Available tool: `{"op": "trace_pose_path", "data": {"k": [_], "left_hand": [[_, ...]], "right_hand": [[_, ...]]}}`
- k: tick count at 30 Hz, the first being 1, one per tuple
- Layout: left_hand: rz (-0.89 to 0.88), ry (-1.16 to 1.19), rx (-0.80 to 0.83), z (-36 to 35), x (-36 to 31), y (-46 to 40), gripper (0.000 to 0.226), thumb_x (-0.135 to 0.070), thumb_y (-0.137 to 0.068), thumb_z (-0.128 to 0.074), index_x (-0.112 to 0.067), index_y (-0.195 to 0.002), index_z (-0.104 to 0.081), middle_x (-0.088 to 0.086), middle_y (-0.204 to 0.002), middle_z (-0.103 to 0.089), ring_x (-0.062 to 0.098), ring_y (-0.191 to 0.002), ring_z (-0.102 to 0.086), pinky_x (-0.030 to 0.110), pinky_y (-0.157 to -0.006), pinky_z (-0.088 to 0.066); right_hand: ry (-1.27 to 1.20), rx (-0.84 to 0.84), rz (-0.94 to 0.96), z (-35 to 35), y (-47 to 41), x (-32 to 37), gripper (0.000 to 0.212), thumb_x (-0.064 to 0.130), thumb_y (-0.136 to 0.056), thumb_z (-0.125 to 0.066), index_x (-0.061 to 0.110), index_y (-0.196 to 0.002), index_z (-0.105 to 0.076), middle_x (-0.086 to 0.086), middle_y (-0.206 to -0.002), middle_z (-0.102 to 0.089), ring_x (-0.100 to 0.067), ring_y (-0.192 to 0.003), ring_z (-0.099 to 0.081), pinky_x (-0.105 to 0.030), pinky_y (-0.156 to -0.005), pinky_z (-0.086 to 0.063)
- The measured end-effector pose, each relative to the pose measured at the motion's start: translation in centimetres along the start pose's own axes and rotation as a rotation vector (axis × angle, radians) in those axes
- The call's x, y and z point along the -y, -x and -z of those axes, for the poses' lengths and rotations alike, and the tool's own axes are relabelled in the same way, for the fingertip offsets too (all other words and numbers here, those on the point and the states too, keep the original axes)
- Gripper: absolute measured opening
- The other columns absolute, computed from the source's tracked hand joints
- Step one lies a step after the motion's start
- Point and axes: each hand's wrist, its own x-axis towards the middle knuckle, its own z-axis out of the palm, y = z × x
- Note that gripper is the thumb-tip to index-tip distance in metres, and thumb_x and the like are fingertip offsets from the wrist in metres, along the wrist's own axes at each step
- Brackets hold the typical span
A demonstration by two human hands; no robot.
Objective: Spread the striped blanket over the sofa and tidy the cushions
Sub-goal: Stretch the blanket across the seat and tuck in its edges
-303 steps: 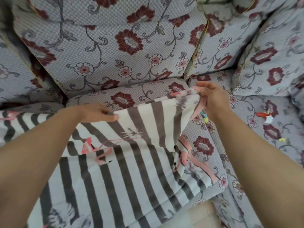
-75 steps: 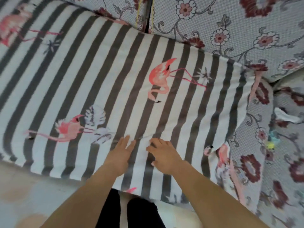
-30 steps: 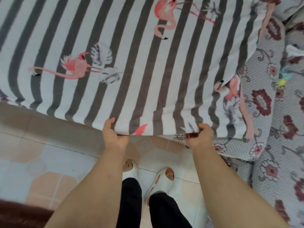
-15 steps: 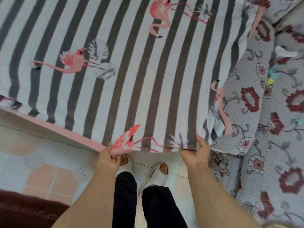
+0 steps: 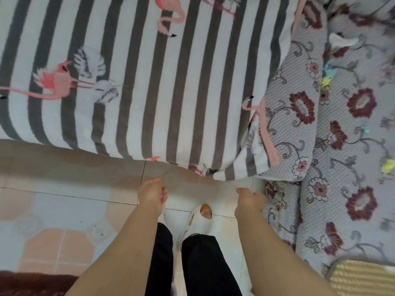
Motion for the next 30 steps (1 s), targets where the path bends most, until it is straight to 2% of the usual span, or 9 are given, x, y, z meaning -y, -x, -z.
{"op": "trace_pose_path", "data": {"k": [4,9,12,14,17,20,22,26,30], "left_hand": [[-0.279,-0.210,0.133,-4.7,-2.2,3.0,0.020,0.001,-0.085,-0.053,-0.013,-0.096,-0.062,0.004,-0.071,-0.061,0.012,-0.057,-0.053,0.020,-0.049,-0.046],[-0.572,-0.535,0.288,-11.2,-4.7,5.5,0.019,-0.002,-0.083,-0.055,-0.014,-0.094,-0.063,0.006,-0.083,-0.066,0.020,-0.076,-0.062,0.034,-0.072,-0.053],[-0.708,-0.688,0.344,-14.6,-4.4,5.8,0.018,-0.005,-0.082,-0.054,-0.021,-0.087,-0.061,0.001,-0.086,-0.064,0.018,-0.081,-0.060,0.031,-0.075,-0.050],[-0.803,-0.797,0.341,-16.4,-3.8,5.9,0.020,-0.006,-0.083,-0.053,-0.020,-0.095,-0.062,0.000,-0.094,-0.064,0.017,-0.086,-0.059,0.026,-0.077,-0.044],[-0.926,-0.987,0.334,-18.2,-2.6,6.1,0.034,-0.008,-0.085,-0.054,-0.017,-0.118,-0.057,0.002,-0.123,-0.056,0.018,-0.106,-0.056,0.025,-0.085,-0.040],[-1.018,-1.205,0.350,-20.1,-1.2,6.5,0.051,-0.011,-0.087,-0.054,-0.015,-0.137,-0.043,0.007,-0.143,-0.040,0.025,-0.130,-0.042,0.031,-0.103,-0.034],[-1.037,-1.373,0.348,-21.1,-0.5,6.6,0.061,-0.014,-0.088,-0.055,-0.016,-0.144,-0.034,0.010,-0.151,-0.029,0.029,-0.138,-0.030,0.035,-0.111,-0.026],[-1.051,-1.615,0.279,-23.1,0.5,7.1,0.065,-0.018,-0.088,-0.052,-0.023,-0.147,-0.027,0.005,-0.156,-0.015,0.038,-0.136,-0.017,0.042,-0.107,-0.032],[-1.084,-1.690,0.290,-24.3,0.7,8.0,0.058,-0.014,-0.087,-0.051,-0.018,-0.143,-0.036,0.009,-0.152,-0.022,0.037,-0.133,-0.024,0.041,-0.106,-0.032]], "right_hand": [[0.253,-0.134,0.350,0.2,-0.9,5.9,0.062,0.009,-0.081,-0.063,0.011,-0.138,-0.039,-0.015,-0.142,-0.042,-0.038,-0.124,-0.048,-0.052,-0.104,-0.041],[0.610,0.026,0.436,0.4,-4.1,10.6,0.076,0.017,-0.081,-0.065,0.011,-0.147,-0.026,-0.012,-0.153,-0.029,-0.034,-0.138,-0.033,-0.051,-0.112,-0.031],[0.776,0.089,0.651,1.2,-5.6,11.5,0.044,0.026,-0.074,-0.071,0.008,-0.113,-0.061,-0.015,-0.117,-0.059,-0.034,-0.111,-0.057,-0.044,-0.091,-0.047],[0.659,0.284,0.806,2.4,-6.1,11.6,0.019,0.023,-0.078,-0.066,0.007,-0.089,-0.064,-0.013,-0.089,-0.064,-0.032,-0.084,-0.062,-0.037,-0.071,-0.050],[0.456,0.436,0.763,5.3,-7.2,10.5,0.016,0.024,-0.091,-0.054,0.012,-0.101,-0.054,-0.013,-0.089,-0.063,-0.033,-0.079,-0.062,-0.044,-0.066,-0.053],[0.663,0.150,0.721,9.8,-10.5,8.1,0.018,0.029,-0.097,-0.046,0.012,-0.102,-0.042,-0.013,-0.081,-0.060,-0.033,-0.071,-0.060,-0.046,-0.064,-0.054],[0.819,0.097,0.650,11.5,-12.3,6.5,0.018,0.031,-0.098,-0.044,0.013,-0.099,-0.041,-0.012,-0.085,-0.062,-0.029,-0.073,-0.059,-0.043,-0.069,-0.053],[0.954,0.263,0.557,10.9,-14.1,6.5,0.015,0.023,-0.098,-0.042,0.011,-0.105,-0.045,-0.014,-0.099,-0.063,-0.033,-0.090,-0.063,-0.050,-0.081,-0.054],[0.859,0.332,0.523,10.3,-14.8,8.2,0.015,0.019,-0.094,-0.047,0.011,-0.107,-0.047,-0.018,-0.104,-0.063,-0.034,-0.095,-0.060,-0.043,-0.086,-0.051]]}}
